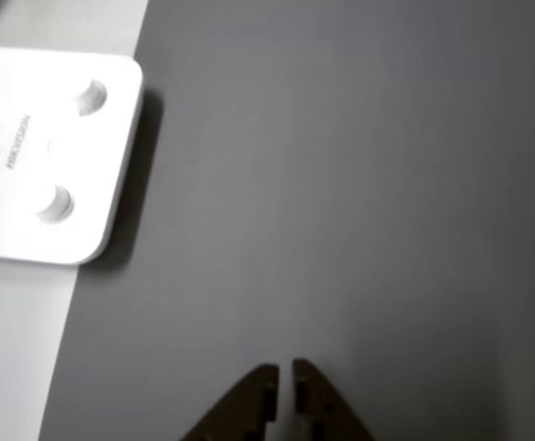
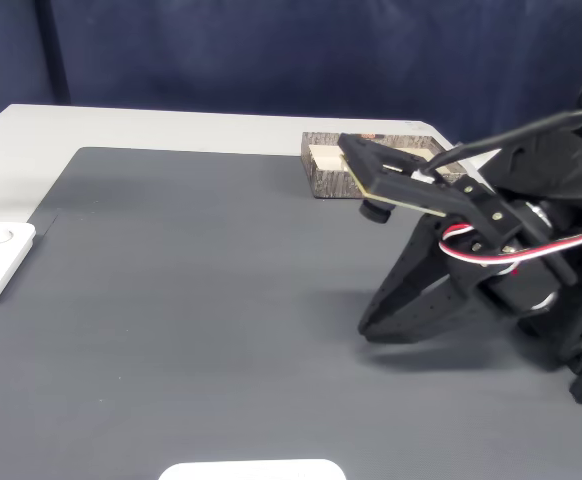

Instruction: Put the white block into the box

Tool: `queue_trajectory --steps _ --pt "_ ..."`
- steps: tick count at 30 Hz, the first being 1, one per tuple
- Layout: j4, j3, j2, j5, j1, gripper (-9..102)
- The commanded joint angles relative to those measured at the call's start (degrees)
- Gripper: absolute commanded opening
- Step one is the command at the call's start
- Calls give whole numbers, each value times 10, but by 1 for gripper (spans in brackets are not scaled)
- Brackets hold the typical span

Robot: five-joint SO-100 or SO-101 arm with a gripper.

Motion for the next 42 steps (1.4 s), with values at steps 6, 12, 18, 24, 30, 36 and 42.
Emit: queue_trajectory --steps 6,12,18,24,30,36,42 --pt "-21 15 22 -5 1 -2" --pt "-24 18 22 -7 12 -2" --pt "24 18 22 -11 10 -1" --pt "98 18 22 -23 5 -2" --pt "98 18 23 -22 7 -1" --pt "98 18 23 -25 8 -1" --pt "98 18 23 -26 9 -1"
